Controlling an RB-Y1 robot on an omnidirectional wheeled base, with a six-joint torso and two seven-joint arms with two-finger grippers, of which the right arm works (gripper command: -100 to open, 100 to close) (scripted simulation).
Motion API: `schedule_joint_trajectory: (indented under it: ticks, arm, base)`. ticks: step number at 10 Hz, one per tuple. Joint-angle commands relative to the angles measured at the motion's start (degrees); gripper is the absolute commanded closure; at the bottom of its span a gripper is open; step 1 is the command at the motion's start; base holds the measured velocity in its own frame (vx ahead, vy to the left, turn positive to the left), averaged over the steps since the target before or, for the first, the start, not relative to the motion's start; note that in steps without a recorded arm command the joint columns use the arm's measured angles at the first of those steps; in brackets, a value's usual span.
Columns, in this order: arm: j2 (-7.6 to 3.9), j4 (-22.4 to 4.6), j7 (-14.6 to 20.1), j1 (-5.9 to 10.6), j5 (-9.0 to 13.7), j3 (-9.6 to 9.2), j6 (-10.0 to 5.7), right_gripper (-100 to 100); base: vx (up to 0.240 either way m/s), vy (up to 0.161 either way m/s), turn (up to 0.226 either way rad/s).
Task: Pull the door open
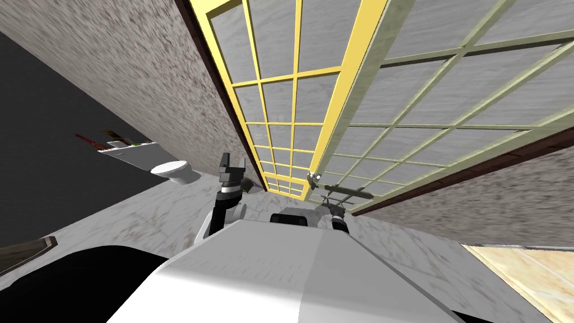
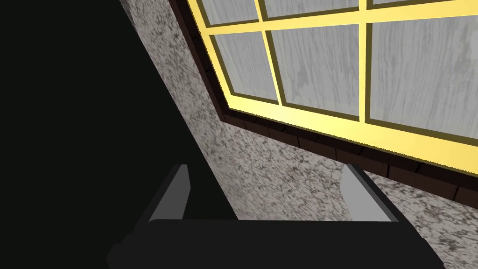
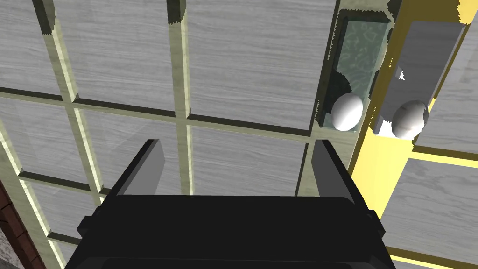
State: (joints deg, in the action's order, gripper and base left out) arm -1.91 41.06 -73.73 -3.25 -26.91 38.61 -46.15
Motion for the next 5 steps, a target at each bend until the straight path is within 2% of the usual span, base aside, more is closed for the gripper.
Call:
schedule_joint_trajectory:
  ticks: [1, 3, 5]
  arm:
    - [0.93, 0.9, 0.1, 1.32, -0.1, -0.57, 0.37, -100]
    - [1.53, 1.1, -0.1, 2.54, -0.2, -0.97, 0.30, -100]
    - [2.47, 1.6, -0.2, 4.68, -0.4, -1.83, 0.10, -100]
  base:
    - [0.157, -0.048, 0.082]
    - [0.160, -0.062, 0.095]
    - [0.204, -0.029, 0.115]
